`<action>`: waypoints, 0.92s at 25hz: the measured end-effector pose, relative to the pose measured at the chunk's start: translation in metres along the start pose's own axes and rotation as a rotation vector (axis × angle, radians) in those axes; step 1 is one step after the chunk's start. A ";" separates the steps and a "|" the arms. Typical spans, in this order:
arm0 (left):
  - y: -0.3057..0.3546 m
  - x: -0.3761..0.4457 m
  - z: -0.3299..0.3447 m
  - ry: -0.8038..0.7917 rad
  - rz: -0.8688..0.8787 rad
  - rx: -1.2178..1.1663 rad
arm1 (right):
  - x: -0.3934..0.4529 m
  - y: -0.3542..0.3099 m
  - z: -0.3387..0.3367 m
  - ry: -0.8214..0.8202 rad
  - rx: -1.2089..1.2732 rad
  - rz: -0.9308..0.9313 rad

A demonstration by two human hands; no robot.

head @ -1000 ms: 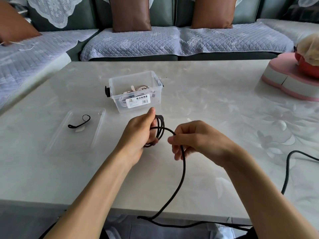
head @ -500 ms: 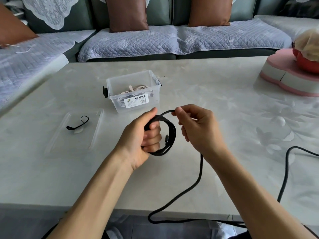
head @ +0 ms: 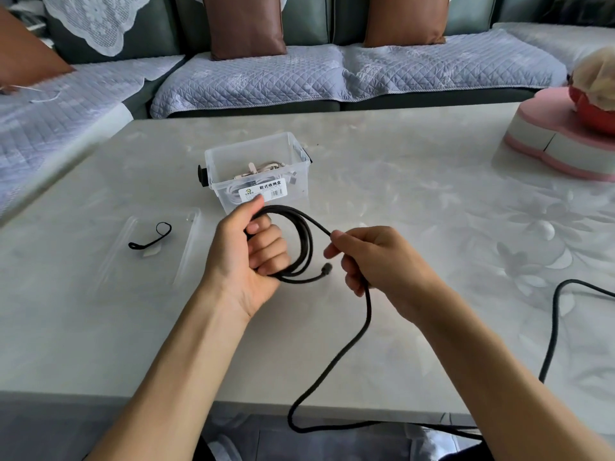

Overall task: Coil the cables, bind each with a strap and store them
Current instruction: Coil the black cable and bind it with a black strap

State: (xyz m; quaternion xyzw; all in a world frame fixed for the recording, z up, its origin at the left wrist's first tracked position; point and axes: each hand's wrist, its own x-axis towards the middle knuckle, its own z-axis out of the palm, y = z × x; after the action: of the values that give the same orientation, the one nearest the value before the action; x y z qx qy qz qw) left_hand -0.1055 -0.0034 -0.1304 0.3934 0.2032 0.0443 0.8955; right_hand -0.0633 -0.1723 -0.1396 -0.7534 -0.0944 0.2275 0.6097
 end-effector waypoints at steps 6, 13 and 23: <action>0.022 0.009 -0.022 0.198 0.236 -0.368 | 0.000 -0.004 -0.008 -0.078 0.524 0.254; 0.018 0.008 -0.011 0.280 0.431 -0.173 | -0.002 0.009 0.012 0.328 -0.670 -0.306; 0.000 0.001 0.001 0.132 0.631 0.562 | -0.007 0.011 0.027 -0.032 -1.264 -0.644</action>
State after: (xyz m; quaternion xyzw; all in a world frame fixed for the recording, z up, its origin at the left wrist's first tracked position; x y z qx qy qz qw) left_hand -0.1040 -0.0043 -0.1301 0.6614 0.1339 0.2841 0.6812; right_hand -0.0832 -0.1545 -0.1531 -0.8941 -0.4354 -0.0513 0.0914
